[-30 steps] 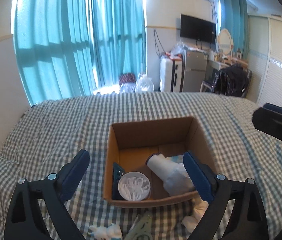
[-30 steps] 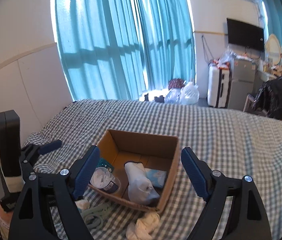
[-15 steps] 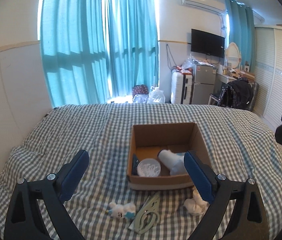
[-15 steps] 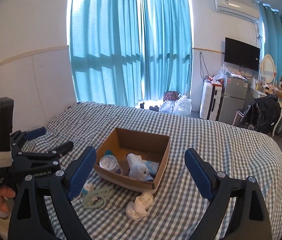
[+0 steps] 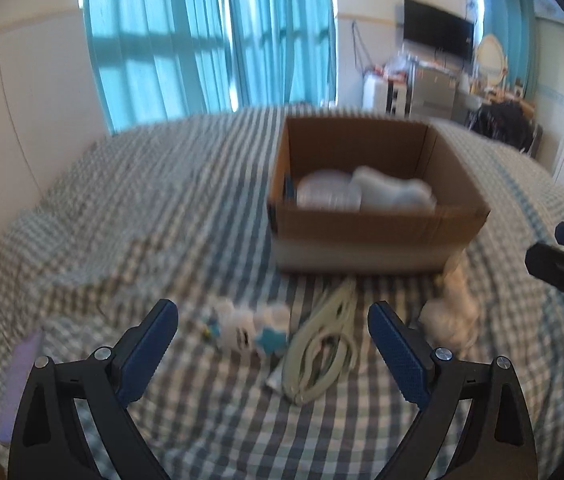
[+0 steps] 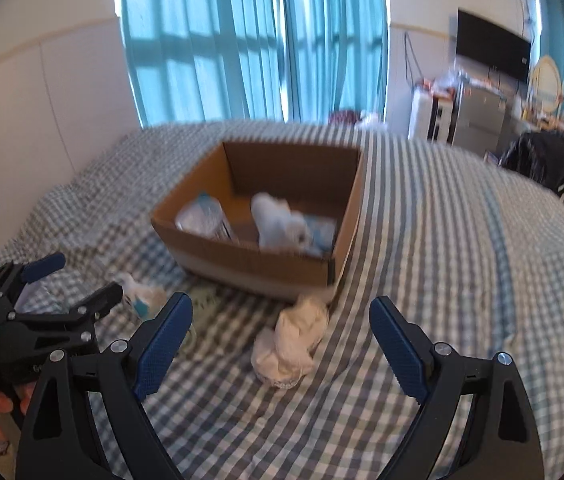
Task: Organize objects
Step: 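Grasp the white lace cloth with right tool while left tool grasps the green clip, then lower the cloth and clip into the box and open both tools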
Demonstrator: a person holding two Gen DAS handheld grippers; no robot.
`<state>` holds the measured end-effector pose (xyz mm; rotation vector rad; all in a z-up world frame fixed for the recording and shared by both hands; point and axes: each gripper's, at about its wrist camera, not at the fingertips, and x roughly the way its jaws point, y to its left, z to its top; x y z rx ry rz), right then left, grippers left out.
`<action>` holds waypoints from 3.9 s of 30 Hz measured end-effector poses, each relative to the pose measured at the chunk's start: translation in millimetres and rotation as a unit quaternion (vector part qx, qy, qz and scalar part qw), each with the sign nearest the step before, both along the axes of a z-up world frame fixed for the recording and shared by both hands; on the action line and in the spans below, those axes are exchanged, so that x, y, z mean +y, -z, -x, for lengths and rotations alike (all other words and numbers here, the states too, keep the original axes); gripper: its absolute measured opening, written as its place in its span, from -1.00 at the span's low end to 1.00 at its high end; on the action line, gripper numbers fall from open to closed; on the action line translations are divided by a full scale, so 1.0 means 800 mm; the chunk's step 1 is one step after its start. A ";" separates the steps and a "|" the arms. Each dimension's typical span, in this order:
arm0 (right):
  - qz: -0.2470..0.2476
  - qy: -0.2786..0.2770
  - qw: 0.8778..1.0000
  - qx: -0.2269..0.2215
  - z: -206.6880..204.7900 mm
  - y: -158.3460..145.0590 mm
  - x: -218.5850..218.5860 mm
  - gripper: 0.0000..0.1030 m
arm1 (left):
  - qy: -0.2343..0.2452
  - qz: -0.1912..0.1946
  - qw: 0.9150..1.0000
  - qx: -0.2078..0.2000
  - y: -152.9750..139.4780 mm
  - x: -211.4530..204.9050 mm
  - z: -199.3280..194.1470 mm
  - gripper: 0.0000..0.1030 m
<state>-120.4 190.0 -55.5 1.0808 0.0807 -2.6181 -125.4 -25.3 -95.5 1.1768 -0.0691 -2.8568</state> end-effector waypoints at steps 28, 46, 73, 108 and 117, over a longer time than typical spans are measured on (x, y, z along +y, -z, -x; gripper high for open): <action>-0.017 -0.016 0.994 -0.108 0.016 0.113 -0.011 -0.65 | 0.066 0.008 0.995 -0.071 0.078 0.026 -0.019 -0.63; -0.002 -0.014 0.992 -0.122 0.005 0.123 -0.009 -0.67 | 0.097 0.005 0.992 -0.085 0.087 0.051 -0.012 -0.82; 0.022 -0.040 0.999 0.022 -0.090 -0.070 -0.008 -0.75 | 0.090 -0.036 0.993 0.072 -0.118 0.028 -0.071 -0.84; 0.012 -0.076 0.996 0.048 0.196 -0.069 -0.062 -0.75 | 0.105 -0.014 0.994 0.040 -0.079 0.037 0.198 -0.84; 0.029 -0.055 0.998 -0.002 0.242 -0.006 -0.045 -0.69 | 0.106 -0.015 0.994 0.019 -0.034 0.045 0.226 -0.84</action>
